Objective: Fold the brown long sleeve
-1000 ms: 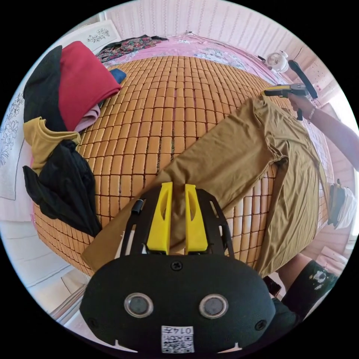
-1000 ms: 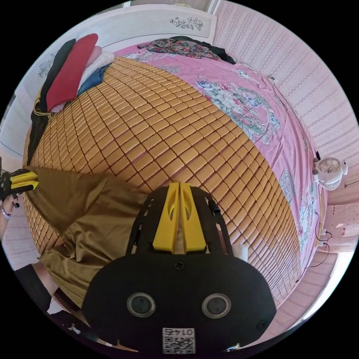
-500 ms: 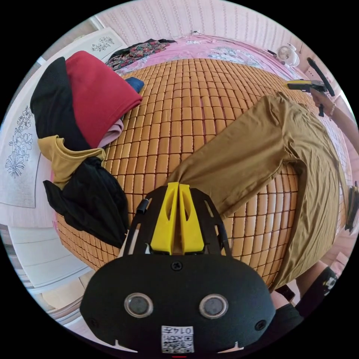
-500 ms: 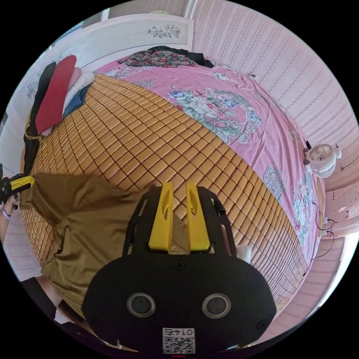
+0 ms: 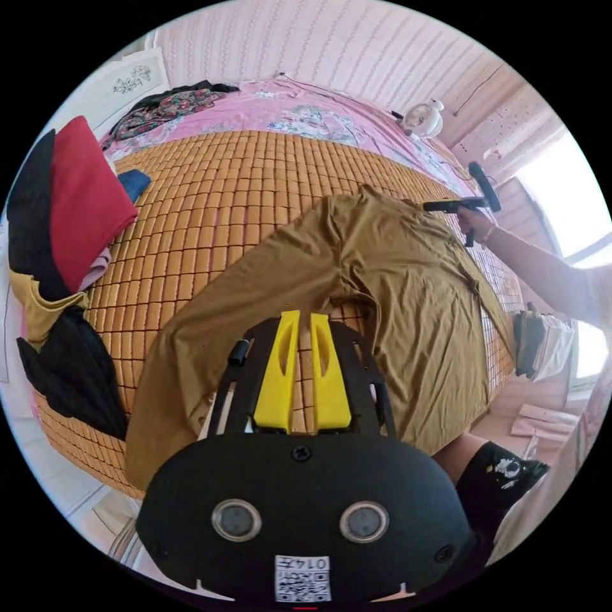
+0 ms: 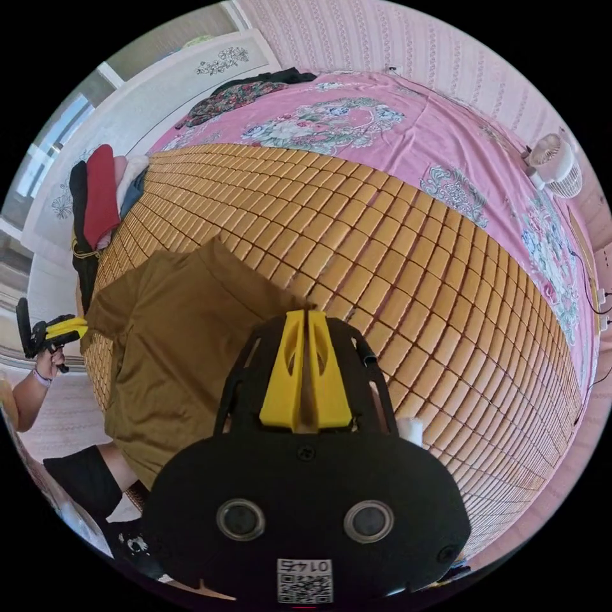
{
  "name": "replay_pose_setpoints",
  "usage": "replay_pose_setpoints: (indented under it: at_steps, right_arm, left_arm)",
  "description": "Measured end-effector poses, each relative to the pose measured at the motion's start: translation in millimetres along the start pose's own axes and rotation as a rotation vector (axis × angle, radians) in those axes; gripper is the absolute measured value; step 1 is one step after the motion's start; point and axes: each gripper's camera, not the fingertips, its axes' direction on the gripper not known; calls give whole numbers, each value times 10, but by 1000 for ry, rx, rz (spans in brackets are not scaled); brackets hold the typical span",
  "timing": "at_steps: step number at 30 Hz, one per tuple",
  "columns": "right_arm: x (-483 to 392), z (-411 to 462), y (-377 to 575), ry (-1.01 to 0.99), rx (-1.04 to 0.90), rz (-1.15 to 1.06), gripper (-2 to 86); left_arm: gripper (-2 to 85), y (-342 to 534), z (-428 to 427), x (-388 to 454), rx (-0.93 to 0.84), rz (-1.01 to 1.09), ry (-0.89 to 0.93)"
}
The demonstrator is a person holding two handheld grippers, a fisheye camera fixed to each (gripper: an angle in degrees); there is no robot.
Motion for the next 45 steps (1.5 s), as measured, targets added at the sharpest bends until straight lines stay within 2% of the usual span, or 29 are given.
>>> replay_pose_setpoints:
  at_steps: [2, 4, 8, 11, 14, 17, 19, 22, 25, 30, 33, 37, 42, 45]
  right_arm:
    - [-20, -5, -53, 29, 10, -33, -2]
    - [3, -35, -110, 115, 30, -51, 1]
    - [75, -14, -45, 140, 32, -13, 24]
    - [34, -384, 371, 176, 167, 37, 47]
    - [-215, -735, 1233, 211, 242, 27, 52]
    - [-588, -762, 2344, 254, 152, 66, 53]
    - [-863, -592, 3181, 211, -21, 162, 57]
    - [-1148, -388, 3967, 110, -183, 279, 60]
    - [-1317, -277, 4416, 93, -229, 365, 72]
    - [-1444, -27, 4747, 48, -209, 451, 70]
    - [-1601, 60, 4851, 124, -185, 403, 42]
    - [-1774, 128, 5098, 144, -122, 372, -1]
    - [-1863, 198, 5411, 56, -59, 433, 7]
    - [-1988, 111, 5559, 94, 13, 483, 35]
  left_arm:
    - [39, 61, 196, 320, -46, 68, 75]
    - [42, 123, 322, 495, -78, 102, 85]
    - [45, 316, 504, 624, -127, 98, 68]
    - [47, 499, 424, 555, -115, 62, 71]
    - [52, 735, 342, 498, -123, 61, 80]
    - [62, 1028, 306, 485, -155, 81, 90]
    - [70, 1192, 316, 490, -185, 101, 88]
    - [78, 1402, 363, 483, -244, 102, 94]
    - [80, 1611, 394, 496, -282, 76, 91]
    - [82, 1893, 444, 571, -309, 110, -20]
    - [75, 2019, 503, 545, -278, 131, -38]
    - [20, 2218, 592, 552, -252, 171, -100]
    - [-1, 2538, 576, 520, -184, 197, -76]
    - [16, 2696, 515, 421, -162, 143, -17]
